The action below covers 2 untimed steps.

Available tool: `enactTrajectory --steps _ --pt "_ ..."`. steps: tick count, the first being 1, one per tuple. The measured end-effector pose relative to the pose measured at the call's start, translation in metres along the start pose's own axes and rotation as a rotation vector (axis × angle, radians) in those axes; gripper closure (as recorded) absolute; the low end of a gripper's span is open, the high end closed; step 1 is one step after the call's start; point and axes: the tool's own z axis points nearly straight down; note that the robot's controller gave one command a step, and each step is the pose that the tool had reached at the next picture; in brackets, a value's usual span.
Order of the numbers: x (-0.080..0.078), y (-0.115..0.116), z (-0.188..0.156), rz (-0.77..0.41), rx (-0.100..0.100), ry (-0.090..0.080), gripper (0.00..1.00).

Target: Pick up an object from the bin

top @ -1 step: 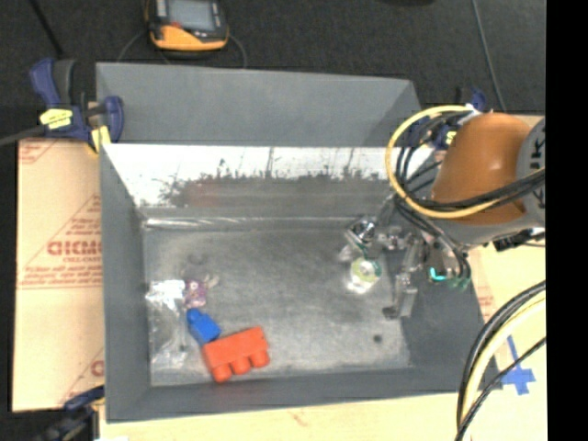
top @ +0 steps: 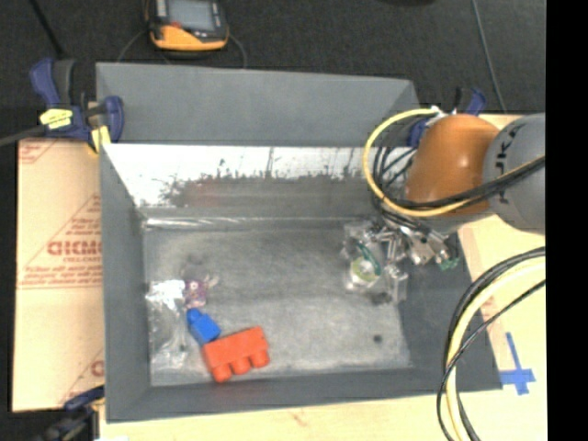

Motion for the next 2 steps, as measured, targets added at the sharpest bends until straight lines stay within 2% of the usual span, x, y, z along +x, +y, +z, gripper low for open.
enactTrajectory --steps 1,2 --pt "-0.002 -0.001 -0.004 0.0 0.002 -0.005 1.0" --pt "-0.007 0.013 -0.164 0.048 0.003 -0.004 1.0"
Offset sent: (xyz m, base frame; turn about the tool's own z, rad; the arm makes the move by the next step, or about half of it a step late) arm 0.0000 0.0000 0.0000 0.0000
